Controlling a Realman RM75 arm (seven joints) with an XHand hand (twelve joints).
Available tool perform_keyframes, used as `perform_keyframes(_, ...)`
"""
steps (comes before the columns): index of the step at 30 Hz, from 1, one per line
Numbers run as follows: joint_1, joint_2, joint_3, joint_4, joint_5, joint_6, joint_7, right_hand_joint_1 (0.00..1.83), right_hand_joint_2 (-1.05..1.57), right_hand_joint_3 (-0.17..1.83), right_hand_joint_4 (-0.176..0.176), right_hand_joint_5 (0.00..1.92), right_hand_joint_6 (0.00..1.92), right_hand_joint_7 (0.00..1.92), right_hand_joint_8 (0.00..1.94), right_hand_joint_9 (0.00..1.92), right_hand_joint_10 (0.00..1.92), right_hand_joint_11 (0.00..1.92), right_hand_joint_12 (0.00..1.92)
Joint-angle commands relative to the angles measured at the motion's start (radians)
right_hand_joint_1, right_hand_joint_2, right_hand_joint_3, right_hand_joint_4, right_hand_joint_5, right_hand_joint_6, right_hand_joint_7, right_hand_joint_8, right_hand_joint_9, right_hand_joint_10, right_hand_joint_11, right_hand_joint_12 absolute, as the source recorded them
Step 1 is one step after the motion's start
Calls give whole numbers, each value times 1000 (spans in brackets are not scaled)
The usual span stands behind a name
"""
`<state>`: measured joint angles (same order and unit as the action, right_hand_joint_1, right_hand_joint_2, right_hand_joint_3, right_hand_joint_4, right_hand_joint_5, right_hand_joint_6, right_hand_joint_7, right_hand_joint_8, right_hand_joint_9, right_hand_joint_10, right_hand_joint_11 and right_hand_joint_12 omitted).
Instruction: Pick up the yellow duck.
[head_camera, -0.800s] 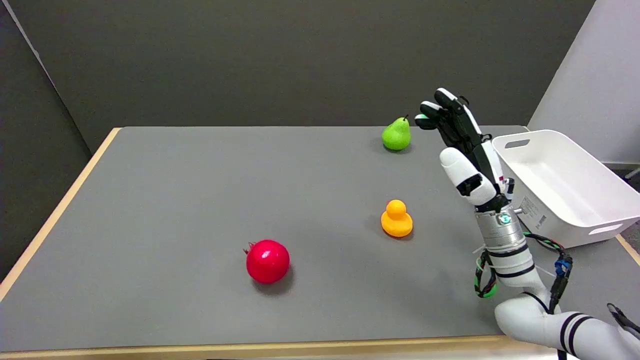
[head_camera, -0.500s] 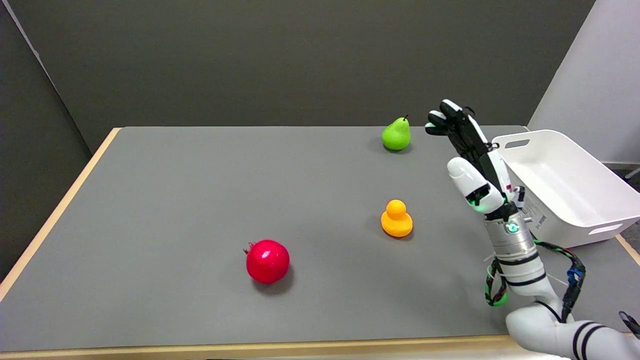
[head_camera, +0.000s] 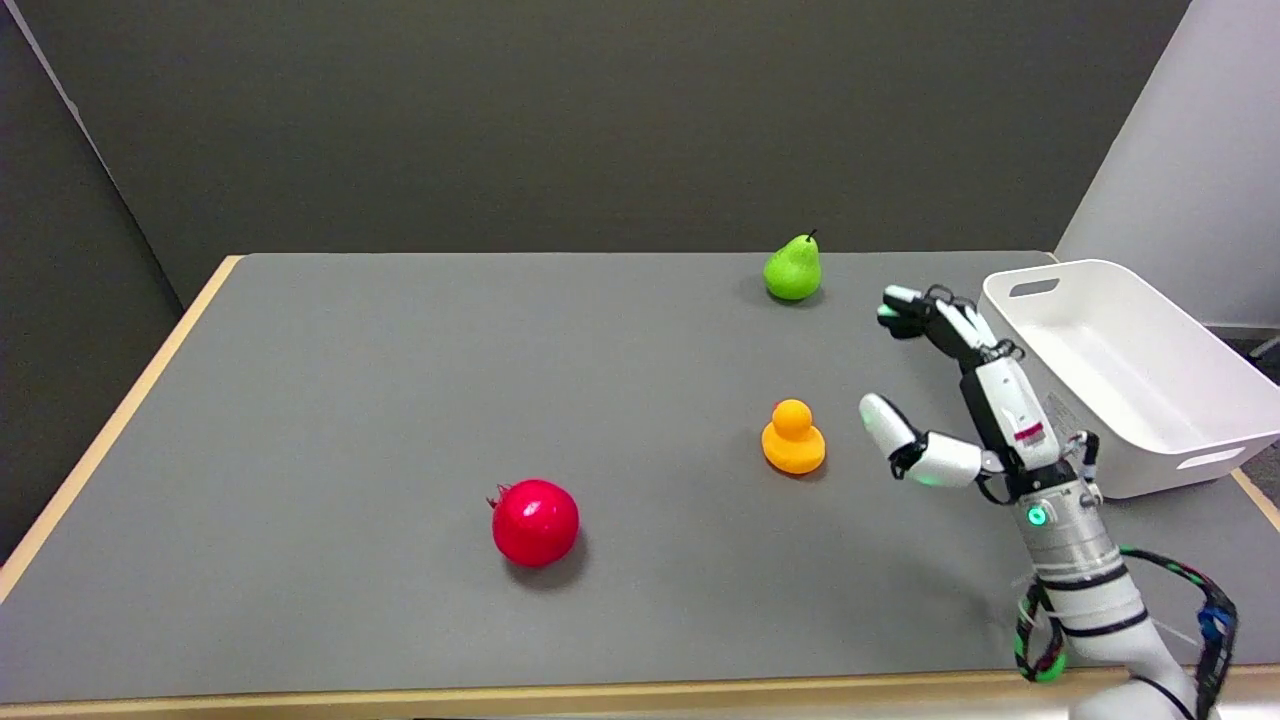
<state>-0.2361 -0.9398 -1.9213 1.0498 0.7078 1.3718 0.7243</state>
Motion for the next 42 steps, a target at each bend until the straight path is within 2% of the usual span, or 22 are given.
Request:
perform_keyframes(1, -163, 30, 113, 173, 72, -396, -451, 640, 629, 878, -102, 279, 548, 467, 650, 384, 1094, 133, 1377)
perform_keyframes(4, -135, 27, 117, 212, 120, -478, -519, 678, 648, 862, -106, 297, 553, 505, 705, 426, 1170, 211, 1452)
perform_keyframes(6, -111, 22, 122, 257, 182, -516, -643, 679, 648, 862, -106, 297, 554, 504, 705, 425, 1170, 214, 1456)
perform_keyframes(10, -56, 24, 119, 293, 246, -522, -806, 657, 643, 857, -106, 297, 555, 491, 685, 411, 1157, 210, 1453)
perform_keyframes(14, -18, 26, 114, 317, 285, -527, -891, 621, 637, 846, -101, 296, 551, 483, 665, 405, 1150, 201, 1442)
perform_keyframes(21, -46, 15, 56, 466, 369, -576, -1113, 592, 630, 836, -107, 297, 557, 484, 670, 407, 1154, 210, 1454)
perform_keyframes(25, -84, 11, 3, 578, 466, -561, -1264, 526, 616, 817, -114, 296, 562, 486, 675, 407, 1169, 244, 1503)
perform_keyframes(33, -148, 22, -47, 709, 479, -560, -1278, 432, 615, 794, -115, 294, 559, 482, 670, 399, 1168, 259, 1521)
perform_keyframes(36, -153, 19, -60, 721, 491, -560, -1265, 406, 615, 789, -115, 294, 560, 481, 670, 400, 1168, 268, 1530)
perform_keyframes(42, -93, 17, -135, 684, 612, -574, -1263, 382, 618, 783, -121, 290, 556, 478, 667, 397, 1168, 273, 1537)
